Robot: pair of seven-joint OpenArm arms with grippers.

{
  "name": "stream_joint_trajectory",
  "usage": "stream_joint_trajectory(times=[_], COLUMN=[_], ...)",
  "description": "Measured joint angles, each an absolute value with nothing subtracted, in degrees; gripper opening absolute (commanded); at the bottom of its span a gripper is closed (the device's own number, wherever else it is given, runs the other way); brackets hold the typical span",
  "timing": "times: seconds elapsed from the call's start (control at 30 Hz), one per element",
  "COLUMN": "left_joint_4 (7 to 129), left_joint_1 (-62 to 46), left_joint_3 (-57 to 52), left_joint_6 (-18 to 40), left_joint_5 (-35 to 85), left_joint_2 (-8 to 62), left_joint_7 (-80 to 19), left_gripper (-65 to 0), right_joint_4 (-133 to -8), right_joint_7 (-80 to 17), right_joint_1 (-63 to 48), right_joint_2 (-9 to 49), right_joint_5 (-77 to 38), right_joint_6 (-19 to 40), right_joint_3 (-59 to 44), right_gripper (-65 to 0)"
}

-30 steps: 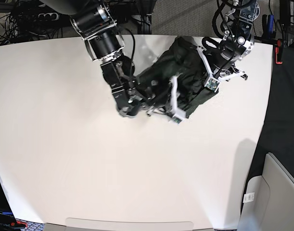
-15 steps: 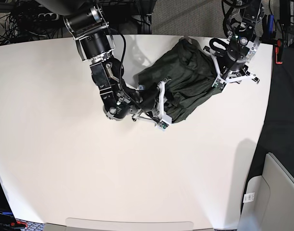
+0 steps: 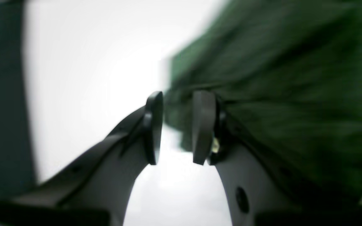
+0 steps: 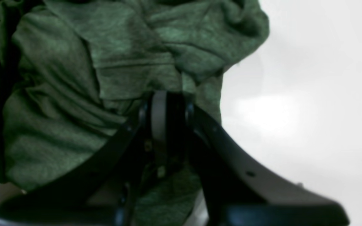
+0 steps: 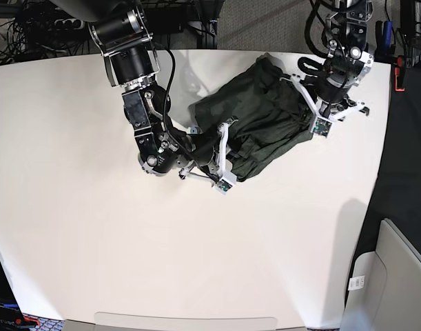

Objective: Fold the T-shirt properly
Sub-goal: 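Hold the bundle with both grippers and press the folds together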

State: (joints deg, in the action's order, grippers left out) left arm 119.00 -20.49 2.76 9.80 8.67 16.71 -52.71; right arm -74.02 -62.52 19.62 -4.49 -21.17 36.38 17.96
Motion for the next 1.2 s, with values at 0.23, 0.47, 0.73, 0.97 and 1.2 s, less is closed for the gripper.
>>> stream_joint_trajectory(times=[0.23,0.47,0.73,0.97,1.2], left_joint_4=[118.98,118.83,111.96,111.13,111.13], left_joint_1=[-20.51,-20.8,-21.12,-24.95,-26.24], left_joint_3=[1.98,2.42,2.66,2.13,2.13], left_joint_6=[9.74,9.43,9.45,9.43,9.41], left_joint_5=[23.31,31.11,31.09,30.65,30.57], left_joint_2=[14.96,15.07,16.25,24.29,27.0], left_joint_7=[-53.39,-53.82,-53.76,-53.82,-53.8], left_gripper=[-51.1,-51.1,-51.1,-51.1,-51.1], right_joint_4=[-73.97,-73.97,-73.97,-73.97,-73.95], right_joint_7=[-62.54,-62.52,-62.52,-62.54,-62.52], right_joint_1=[19.55,19.55,19.53,19.53,19.53], right_joint_2=[-4.38,-4.34,-4.34,-4.34,-4.32], right_joint_5=[-21.12,-21.17,-21.17,-21.34,-21.34], right_joint_6=[36.36,36.38,36.38,36.21,32.53], right_joint_3=[17.96,17.96,17.96,17.96,18.02], right_gripper=[-59.9,-59.9,-59.9,-59.9,-59.9])
